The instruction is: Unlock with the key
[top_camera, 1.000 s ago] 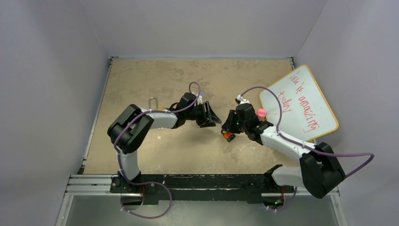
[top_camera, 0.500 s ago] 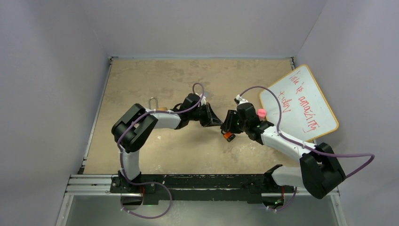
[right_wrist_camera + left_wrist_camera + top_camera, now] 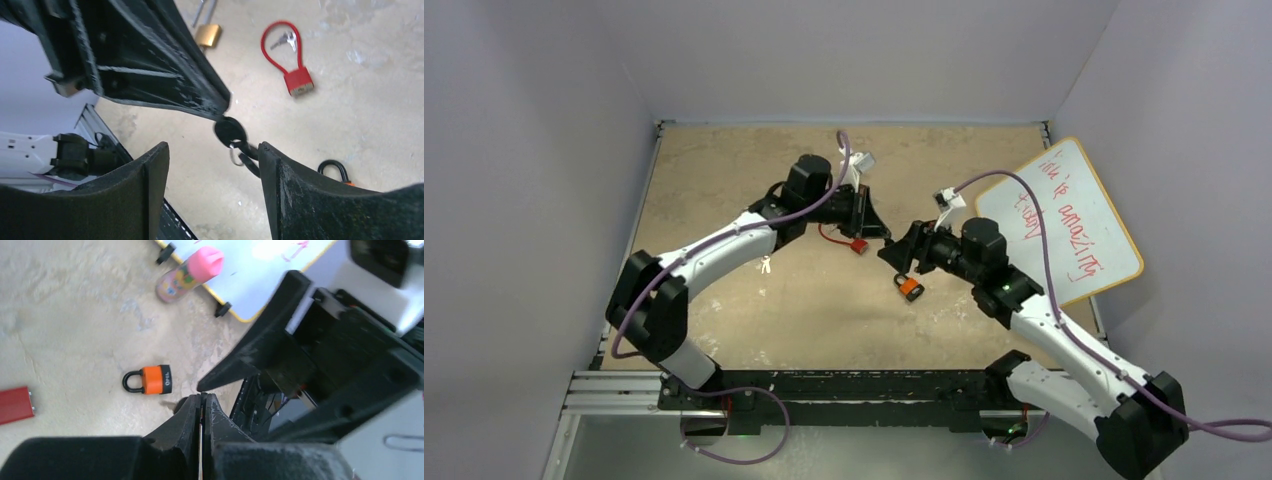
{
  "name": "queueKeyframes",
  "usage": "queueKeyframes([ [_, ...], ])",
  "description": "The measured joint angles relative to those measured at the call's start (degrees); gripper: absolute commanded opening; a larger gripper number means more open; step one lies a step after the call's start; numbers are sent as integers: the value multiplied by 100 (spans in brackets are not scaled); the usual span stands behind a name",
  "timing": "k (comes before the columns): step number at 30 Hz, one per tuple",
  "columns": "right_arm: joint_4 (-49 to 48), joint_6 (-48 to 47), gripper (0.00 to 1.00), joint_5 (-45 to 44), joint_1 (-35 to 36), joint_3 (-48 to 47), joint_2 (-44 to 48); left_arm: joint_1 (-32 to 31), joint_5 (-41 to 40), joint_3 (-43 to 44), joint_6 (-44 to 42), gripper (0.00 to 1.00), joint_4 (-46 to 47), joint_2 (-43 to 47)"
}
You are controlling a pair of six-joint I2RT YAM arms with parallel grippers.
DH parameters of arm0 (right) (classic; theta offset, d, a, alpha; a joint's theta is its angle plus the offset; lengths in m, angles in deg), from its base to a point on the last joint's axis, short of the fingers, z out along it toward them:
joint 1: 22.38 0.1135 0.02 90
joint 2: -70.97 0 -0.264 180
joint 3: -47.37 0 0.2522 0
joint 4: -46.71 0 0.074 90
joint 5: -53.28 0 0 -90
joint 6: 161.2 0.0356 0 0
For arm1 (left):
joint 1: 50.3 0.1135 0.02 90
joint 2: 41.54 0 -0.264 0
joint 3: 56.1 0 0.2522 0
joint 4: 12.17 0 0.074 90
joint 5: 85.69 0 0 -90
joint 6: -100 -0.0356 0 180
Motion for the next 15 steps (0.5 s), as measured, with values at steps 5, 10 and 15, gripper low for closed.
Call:
queueKeyframes([
  [5,-302,66,64,-4,0,-15,745,85,756,791,-988,0,-1047,498],
  [10,-640,33,44,407,0,-142,1147,68,1445,1239,-1462,0,-1572,796],
  [15,-859,26,15,1285,4,-516,728,70,1766,1327,-1705,0,-1797,940],
])
